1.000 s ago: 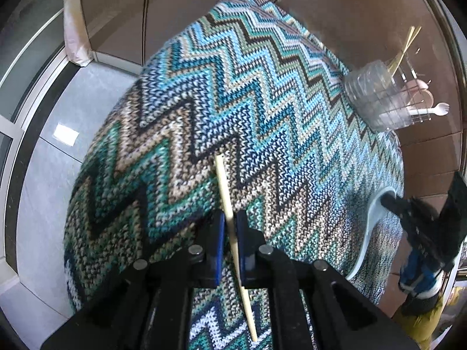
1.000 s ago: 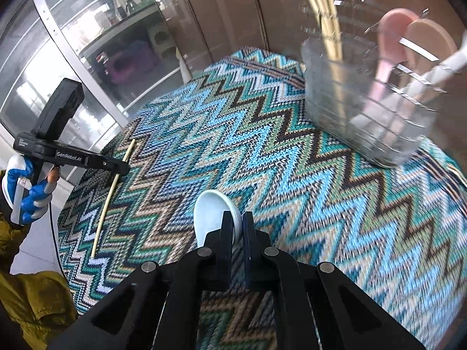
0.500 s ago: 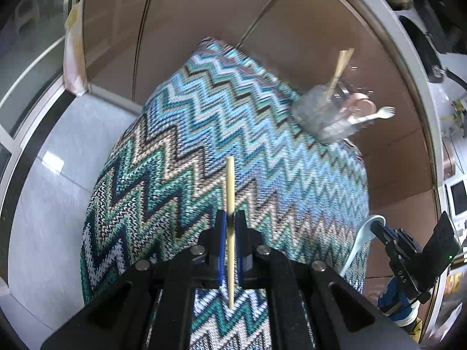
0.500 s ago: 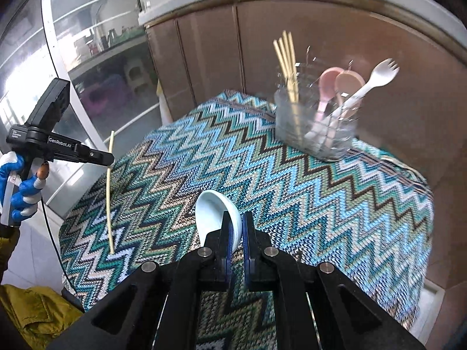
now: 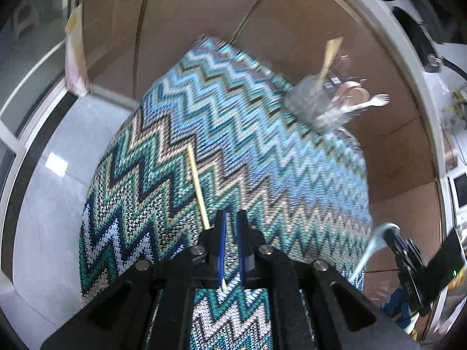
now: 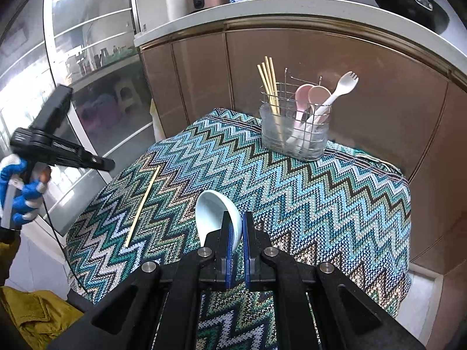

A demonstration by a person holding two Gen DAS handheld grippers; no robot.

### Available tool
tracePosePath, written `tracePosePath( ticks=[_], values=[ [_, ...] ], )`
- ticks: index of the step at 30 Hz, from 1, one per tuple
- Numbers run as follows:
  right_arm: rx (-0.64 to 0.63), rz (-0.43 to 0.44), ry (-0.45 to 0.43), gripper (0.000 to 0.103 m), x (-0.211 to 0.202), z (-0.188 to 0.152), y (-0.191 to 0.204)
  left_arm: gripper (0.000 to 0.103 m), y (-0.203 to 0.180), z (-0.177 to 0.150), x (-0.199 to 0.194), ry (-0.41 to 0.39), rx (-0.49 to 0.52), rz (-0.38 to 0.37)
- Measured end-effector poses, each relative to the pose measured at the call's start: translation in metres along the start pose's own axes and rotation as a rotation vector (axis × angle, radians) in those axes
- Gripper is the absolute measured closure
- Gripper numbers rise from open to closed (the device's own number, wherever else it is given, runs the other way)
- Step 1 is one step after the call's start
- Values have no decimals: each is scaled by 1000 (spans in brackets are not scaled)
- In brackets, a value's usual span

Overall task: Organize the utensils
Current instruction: 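Lift the chopstick with the left tool while the right tool carries the white spoon to the holder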

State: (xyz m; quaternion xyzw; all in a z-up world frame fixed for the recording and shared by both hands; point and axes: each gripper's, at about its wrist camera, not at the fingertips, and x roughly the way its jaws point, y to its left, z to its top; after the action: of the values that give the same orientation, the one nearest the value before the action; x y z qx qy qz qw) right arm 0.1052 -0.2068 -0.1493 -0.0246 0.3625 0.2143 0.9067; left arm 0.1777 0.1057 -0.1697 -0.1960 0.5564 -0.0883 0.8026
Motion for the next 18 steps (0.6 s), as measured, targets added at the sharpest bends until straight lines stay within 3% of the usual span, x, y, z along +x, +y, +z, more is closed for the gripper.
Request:
tracePosePath(
  ticks=[3, 5, 6, 18],
  values=[
    [14, 9, 2, 97, 5, -4, -5, 93, 7, 7, 21, 31, -29, 22],
    [27, 17, 7, 97, 10, -7, -9, 79, 10, 11, 33, 39, -43, 38],
    [35, 22, 10, 97, 13, -8, -12, 78, 11, 14, 39, 48, -47, 44],
    [108, 59, 27, 97, 33, -20, -40, 79, 16, 29, 85, 109, -77, 155]
  ],
)
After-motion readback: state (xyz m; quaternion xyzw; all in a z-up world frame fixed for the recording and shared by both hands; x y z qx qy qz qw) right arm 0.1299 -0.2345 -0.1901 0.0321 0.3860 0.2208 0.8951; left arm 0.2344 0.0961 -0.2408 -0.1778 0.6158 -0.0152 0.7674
